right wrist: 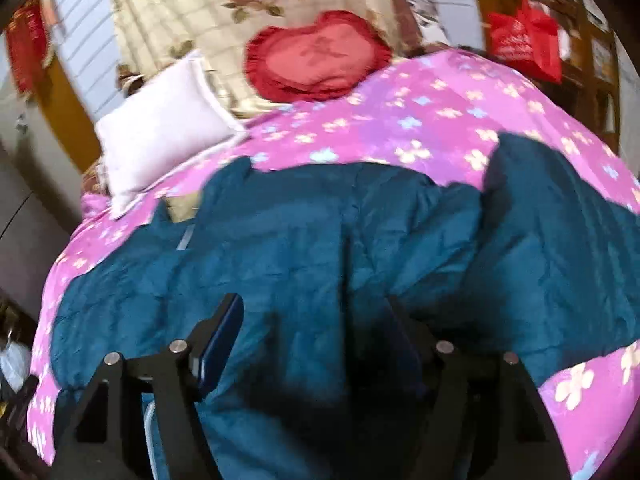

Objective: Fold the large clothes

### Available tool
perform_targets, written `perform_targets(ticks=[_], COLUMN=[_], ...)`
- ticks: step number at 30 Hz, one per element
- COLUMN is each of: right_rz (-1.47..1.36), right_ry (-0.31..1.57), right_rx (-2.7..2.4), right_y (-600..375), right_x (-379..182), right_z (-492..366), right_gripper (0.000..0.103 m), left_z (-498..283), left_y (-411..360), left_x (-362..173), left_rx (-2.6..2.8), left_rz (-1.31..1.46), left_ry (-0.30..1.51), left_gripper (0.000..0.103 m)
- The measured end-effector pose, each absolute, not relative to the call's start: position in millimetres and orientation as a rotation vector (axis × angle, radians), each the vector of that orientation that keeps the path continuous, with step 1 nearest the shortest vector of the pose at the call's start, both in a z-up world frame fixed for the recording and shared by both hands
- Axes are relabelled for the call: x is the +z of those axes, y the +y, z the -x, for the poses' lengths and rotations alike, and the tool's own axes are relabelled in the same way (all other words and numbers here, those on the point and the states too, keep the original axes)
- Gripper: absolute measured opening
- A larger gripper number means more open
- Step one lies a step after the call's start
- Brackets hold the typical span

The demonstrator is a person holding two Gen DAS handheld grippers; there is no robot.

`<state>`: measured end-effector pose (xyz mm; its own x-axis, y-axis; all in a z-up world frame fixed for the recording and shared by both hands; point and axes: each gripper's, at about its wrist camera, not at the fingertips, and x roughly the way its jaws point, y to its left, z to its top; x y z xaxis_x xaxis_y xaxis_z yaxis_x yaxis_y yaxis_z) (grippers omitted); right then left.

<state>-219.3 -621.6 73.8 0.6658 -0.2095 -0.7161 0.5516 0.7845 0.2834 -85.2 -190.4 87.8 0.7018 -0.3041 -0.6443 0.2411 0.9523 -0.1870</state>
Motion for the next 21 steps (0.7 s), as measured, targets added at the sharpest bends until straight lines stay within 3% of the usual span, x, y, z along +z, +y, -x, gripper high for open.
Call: perform_targets(ticks=[11,13,16,21], right_rz=[-0.303,-0.181,-0.112,-0.220], right_ry=[0.815,0.872,0.942,0.906], right_rx=[-0.096,-0.147,-0.183,-0.154], right_y=[-497,-476,-465,-488], right_x=[75,56,28,46], right_z=[136,119,111,136], right_gripper=[0.074,0.080,0.081,0.082], left_z=[51,52,55,57], left_y=[-225,-225,-228,-230], left_x=[46,41,39,38], left_rx=[-0.296,-0.294,-0.286,-0.277], left_rz=[-0.035,-0.036,-0.059,-0.077], left_ry=[0.875,0.876,0.867,0.857], left_gripper=[0.041,0.041,0.041,0.041])
